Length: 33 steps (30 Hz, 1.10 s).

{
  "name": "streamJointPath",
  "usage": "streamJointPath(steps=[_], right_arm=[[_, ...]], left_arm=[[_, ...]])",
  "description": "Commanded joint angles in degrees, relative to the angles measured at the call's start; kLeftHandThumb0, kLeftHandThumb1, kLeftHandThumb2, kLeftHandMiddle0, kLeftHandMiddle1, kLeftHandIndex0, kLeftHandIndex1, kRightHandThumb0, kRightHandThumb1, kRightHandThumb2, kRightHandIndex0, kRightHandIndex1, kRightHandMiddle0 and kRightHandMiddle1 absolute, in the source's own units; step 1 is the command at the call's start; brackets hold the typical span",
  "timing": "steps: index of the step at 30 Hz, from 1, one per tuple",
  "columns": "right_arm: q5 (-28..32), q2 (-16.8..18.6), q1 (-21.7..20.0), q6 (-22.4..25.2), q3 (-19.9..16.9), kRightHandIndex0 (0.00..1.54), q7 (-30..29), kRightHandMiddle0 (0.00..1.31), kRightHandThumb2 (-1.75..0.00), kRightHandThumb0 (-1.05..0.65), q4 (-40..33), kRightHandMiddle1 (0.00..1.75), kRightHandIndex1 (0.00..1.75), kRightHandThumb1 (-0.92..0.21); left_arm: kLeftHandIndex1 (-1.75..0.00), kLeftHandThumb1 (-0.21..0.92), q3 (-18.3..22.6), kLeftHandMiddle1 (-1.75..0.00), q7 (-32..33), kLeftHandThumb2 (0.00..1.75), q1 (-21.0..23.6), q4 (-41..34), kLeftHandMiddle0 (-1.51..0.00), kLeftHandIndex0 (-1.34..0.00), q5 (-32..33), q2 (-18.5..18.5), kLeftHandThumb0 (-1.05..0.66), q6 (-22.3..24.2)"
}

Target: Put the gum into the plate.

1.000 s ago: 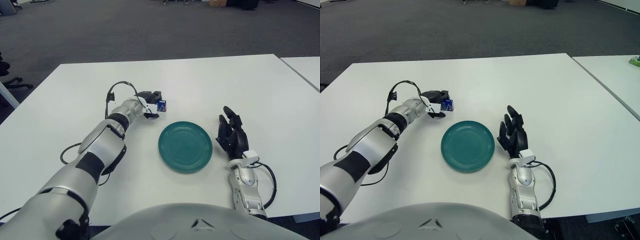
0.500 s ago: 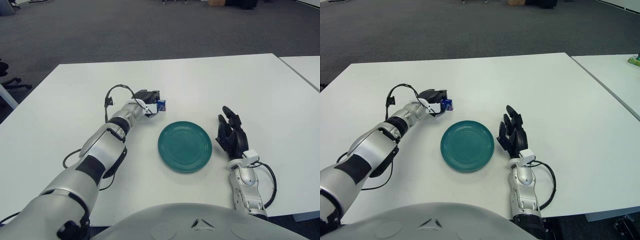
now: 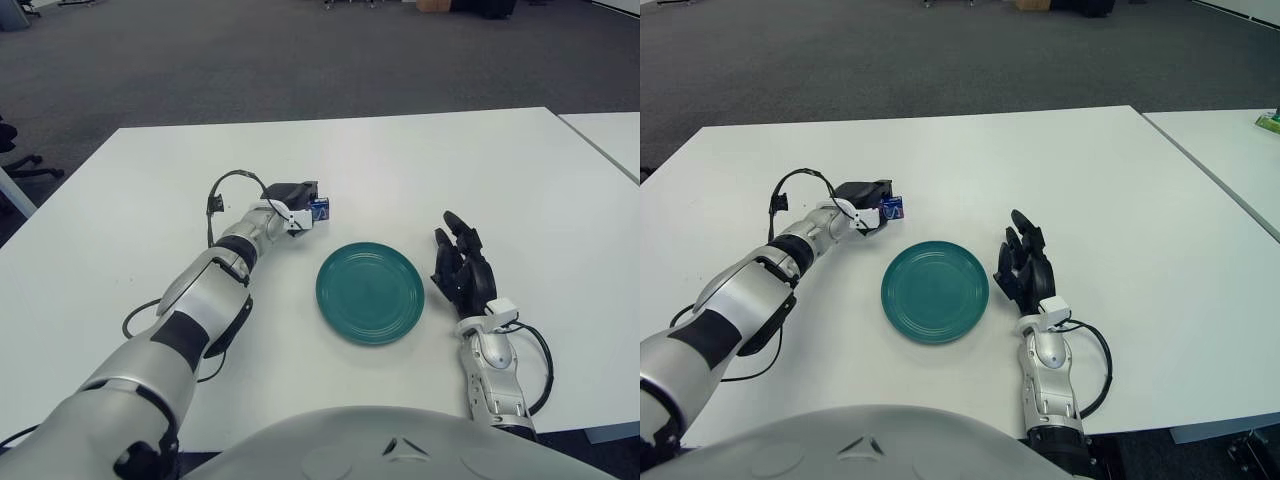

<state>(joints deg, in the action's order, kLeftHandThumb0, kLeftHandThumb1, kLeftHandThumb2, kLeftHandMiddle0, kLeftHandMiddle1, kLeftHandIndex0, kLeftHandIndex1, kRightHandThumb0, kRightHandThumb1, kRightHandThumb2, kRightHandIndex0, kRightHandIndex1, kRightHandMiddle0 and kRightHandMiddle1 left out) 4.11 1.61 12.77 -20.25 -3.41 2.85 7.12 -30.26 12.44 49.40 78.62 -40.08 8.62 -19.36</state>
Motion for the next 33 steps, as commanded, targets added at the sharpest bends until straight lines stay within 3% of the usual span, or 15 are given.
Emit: streamJointPath(steps=[1, 12, 19, 28, 33], right_arm=[[0.35, 0.18, 1.99, 2.45, -0.49, 0.24, -0.29, 0.0, -0.84, -0.77, 4.72, 0.54, 0.01, -0.92], [-0.09, 0.52, 1.33, 1.46, -0.47, 0.28, -0.85, 0.0, -0.81, -0.78, 5.76, 0.58, 0.02, -0.92], [-0.1, 0.58, 1.63, 1.89, -0.16, 0.28, -0.72, 0.0, -0.8, -0.77, 5.38, 0.59, 0.02, -0.92], [-0.48, 0.59, 1.86, 1.55, 0.03, 0.3, -0.75, 0.0, -0.77, -0.75, 5.93, 0.62, 0.02, -0.92], [-0.32, 0.88, 2.04, 1.25, 0.06, 0.3, -0.84, 0.0, -0.77, -0.74, 6.17, 0.62, 0.02, -0.92]], left_arm=[[-1.75, 0.42, 1.64, -1.75, 0.24, 1.18, 0.52, -0.19, -1.12, -0.53, 1.43, 1.53, -0.45, -1.68], [-1.75, 0.39, 6.74, -1.75, -2.21, 1.21, 2.34, -2.06, -1.14, -0.55, 6.66, 2.87, -0.45, -8.7], [-1.75, 0.37, 10.12, -1.75, -2.37, 1.25, 1.84, -5.06, -1.17, -0.57, 10.34, 4.1, -0.45, -16.71], [-1.75, 0.31, 10.89, -1.75, -4.03, 1.31, 0.31, -8.58, -1.2, -0.61, 11.85, 4.49, -0.47, -23.13], [-1.75, 0.27, 9.2, -1.75, -4.69, 1.37, -1.85, -12.39, -1.19, -0.64, 10.59, 4.68, -0.48, -26.59]])
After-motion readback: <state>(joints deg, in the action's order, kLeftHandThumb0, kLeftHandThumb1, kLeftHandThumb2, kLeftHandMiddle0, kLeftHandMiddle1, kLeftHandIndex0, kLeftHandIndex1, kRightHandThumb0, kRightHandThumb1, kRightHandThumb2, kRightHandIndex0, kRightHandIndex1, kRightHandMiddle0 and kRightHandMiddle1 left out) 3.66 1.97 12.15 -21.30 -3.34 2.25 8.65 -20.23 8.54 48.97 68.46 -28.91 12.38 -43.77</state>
